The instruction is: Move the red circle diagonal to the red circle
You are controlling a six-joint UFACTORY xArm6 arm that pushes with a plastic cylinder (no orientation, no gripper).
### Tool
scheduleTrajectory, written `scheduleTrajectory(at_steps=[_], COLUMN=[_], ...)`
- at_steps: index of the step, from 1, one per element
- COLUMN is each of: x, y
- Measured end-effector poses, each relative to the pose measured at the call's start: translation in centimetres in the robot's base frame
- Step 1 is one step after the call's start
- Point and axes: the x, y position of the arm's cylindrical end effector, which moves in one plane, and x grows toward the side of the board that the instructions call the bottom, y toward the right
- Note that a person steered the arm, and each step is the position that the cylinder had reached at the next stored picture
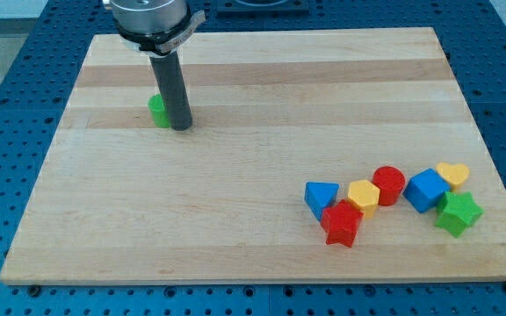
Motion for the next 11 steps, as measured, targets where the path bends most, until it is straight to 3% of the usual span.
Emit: scheduleTrajectory(at_steps=[2,5,7,8,11], x=[2.5,-4.8,-4.8,-4.8,-2.2], y=[3.4,0.5,0.5,4.6,3.1])
